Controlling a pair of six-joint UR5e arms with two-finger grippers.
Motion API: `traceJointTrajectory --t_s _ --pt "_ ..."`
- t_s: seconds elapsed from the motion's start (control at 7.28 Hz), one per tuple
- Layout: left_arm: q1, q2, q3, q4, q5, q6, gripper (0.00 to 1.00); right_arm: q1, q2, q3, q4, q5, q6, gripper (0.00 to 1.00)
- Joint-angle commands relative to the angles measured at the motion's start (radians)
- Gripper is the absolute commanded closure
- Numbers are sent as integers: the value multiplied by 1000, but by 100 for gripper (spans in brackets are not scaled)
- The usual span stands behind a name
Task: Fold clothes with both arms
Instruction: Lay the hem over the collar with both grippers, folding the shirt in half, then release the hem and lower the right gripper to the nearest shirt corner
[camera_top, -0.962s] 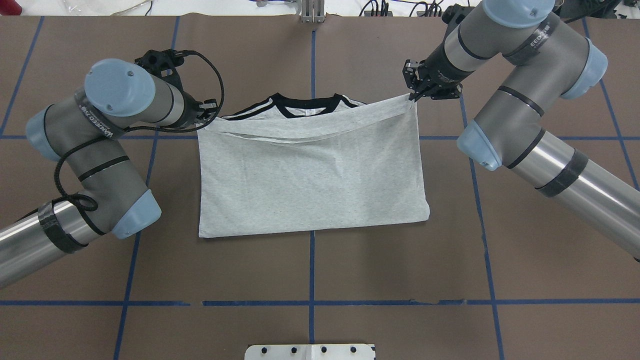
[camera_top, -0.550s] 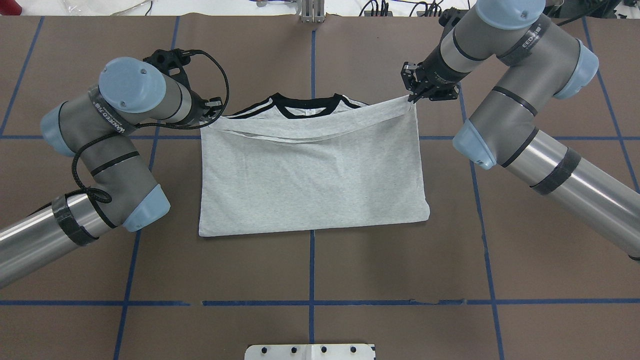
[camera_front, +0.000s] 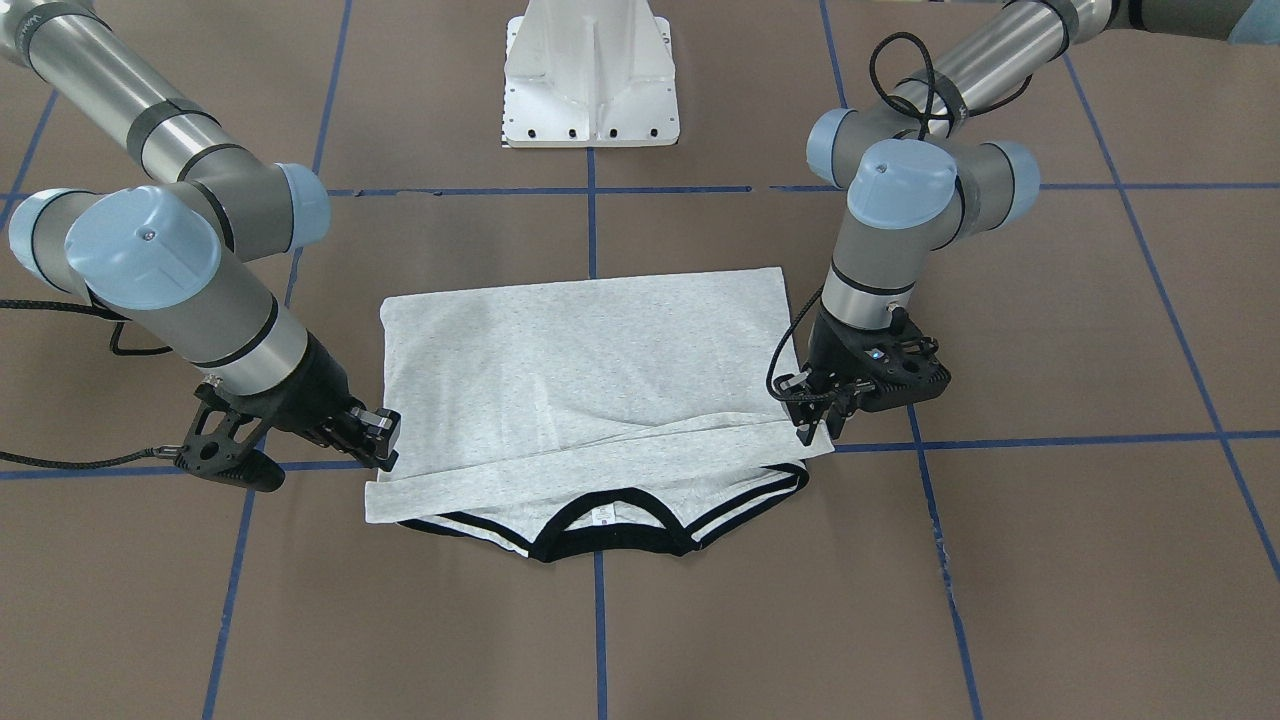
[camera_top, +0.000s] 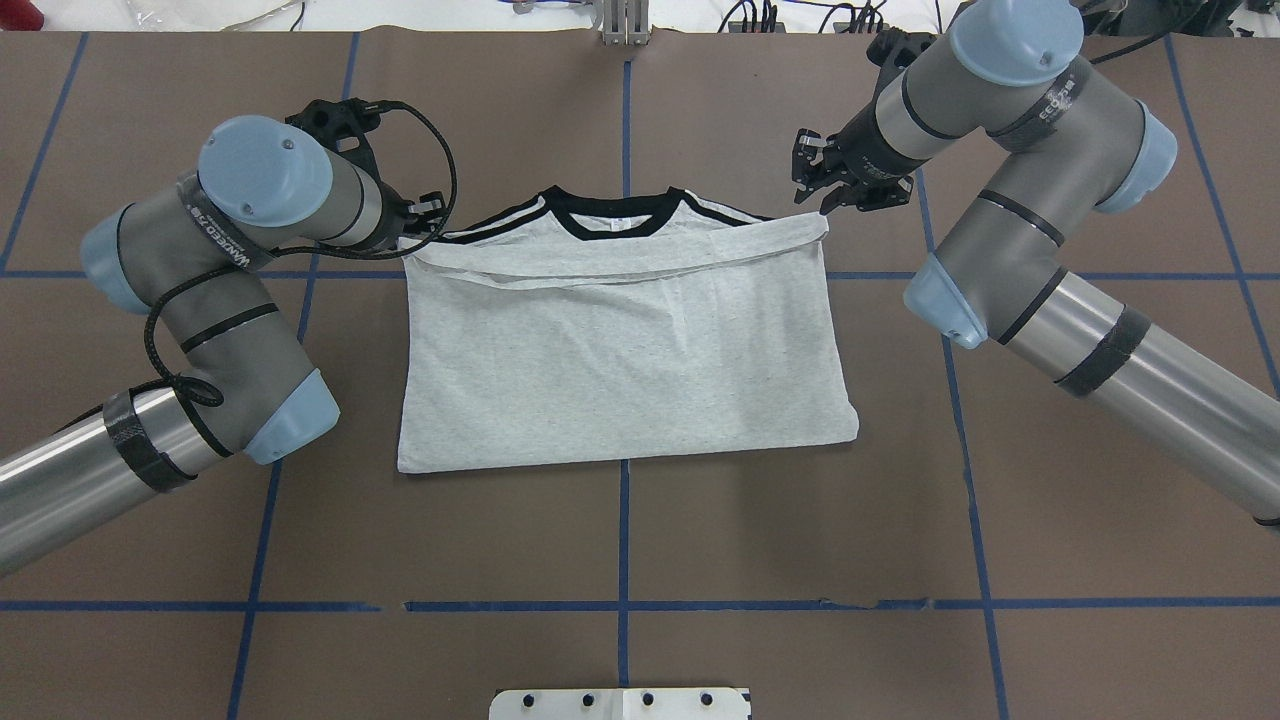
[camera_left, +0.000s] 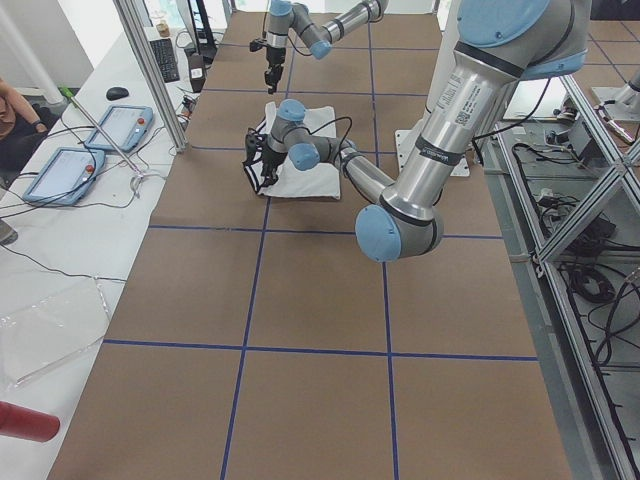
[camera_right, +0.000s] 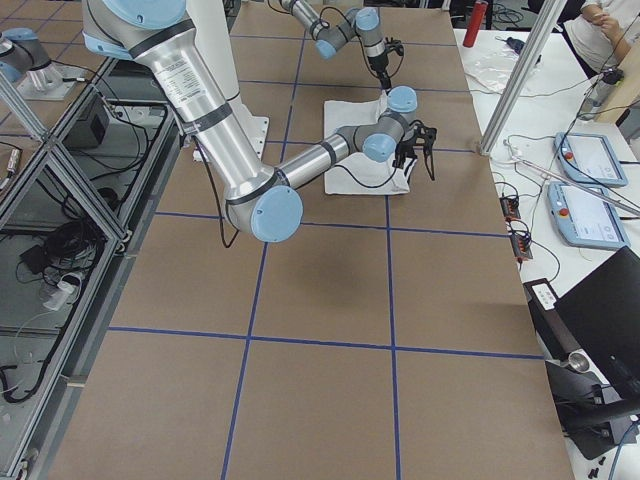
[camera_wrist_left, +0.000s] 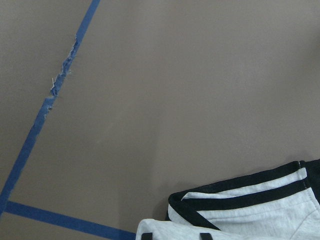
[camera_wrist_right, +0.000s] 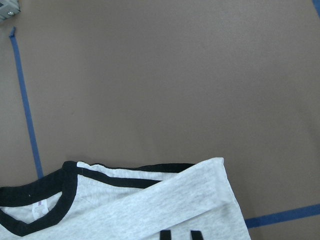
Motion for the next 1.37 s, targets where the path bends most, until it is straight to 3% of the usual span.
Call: traceJointTrajectory --t_s 0.0,0.27,0.55,0.82,1.24 --pt "-3 32 -65 5 -1 2 0 -4 -20 26 12 13 4 0" --pt "-3 101 -194 30 -7 -1 0 -79 -148 181 8 -5 10 0" --pt "-1 101 -248 82 -9 -11 0 -195 -291 304 8 -105 16 0" --pt "2 99 -252 80 -7 -13 0 -247 -339 323 7 -129 16 2" --pt "3 98 -262 82 -6 -13 0 -298 -322 300 -1 -176 15 11"
